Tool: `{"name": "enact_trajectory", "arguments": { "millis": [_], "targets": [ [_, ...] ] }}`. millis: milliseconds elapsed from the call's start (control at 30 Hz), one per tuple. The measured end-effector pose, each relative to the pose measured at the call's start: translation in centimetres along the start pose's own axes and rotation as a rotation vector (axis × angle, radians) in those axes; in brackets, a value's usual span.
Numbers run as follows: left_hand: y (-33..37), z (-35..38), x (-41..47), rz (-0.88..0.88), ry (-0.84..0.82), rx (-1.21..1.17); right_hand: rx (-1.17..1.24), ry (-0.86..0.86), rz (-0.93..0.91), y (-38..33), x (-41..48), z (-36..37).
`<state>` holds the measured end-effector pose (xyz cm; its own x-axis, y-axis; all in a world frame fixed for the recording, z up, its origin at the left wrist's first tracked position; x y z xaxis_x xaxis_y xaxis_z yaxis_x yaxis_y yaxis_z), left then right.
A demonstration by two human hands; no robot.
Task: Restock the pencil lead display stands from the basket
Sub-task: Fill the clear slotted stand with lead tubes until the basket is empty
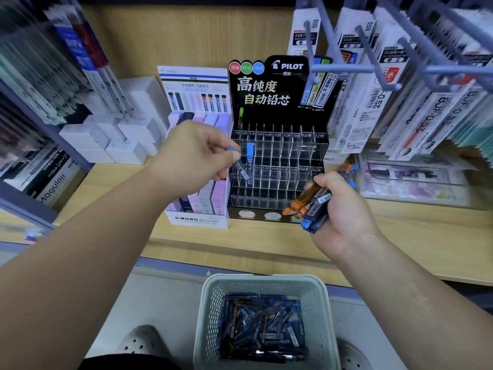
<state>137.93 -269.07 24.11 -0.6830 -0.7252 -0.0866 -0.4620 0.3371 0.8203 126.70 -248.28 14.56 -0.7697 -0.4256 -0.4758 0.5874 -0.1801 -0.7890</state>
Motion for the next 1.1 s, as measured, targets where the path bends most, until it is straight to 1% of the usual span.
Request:
{"name": "enact_trajectory", "arguments": {
  "millis": [200,333,467,667,733,867,1100],
  "targets": [
    [2.7,1.5,0.7,0.19,0.061,0.259,0.013,-0.02,-0.016,-0.3,0.0,0.0],
    [4.2,1.9,0.8,0.301,0.089,0.389,0.007,-0.03,-0.01,-0.3,0.3,-0.3],
    [4.4,2.1,1.3,0.317,0.033,0.428,0.011,-0.031,-0.005,-0.4,0.5,-0.4],
    [4.3,2.8,1.7,0.331,-0.002,0.531,-0.007,-0.065,-0.012,-0.5,0.2,0.0],
    [4.2,3.5,1.5,0.352,0.015,0.538,-0.008,-0.077,-0.015,-0.5,0.1,0.2],
    [3.7,4.1,1.1,0.395,0.101,0.565,0.028,-0.113,-0.025,-0.7,0.0,0.7],
    [3.4,5.2,0.3,0.541,0.192,0.743,0.065,-0.125,-0.021,-0.5,0.1,1.0]
  ]
}}
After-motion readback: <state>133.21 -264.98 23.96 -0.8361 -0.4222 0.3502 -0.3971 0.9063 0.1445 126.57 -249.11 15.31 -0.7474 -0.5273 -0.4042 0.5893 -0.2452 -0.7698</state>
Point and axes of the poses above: each hand's wrist, its own x-axis towards the middle knuckle, its own z-axis out of the palm, y = z × x, the point moved 10 cm from there along x, towards the middle knuckle, and after that the axes turned 8 degrees about -z, right-handed, at the moved point
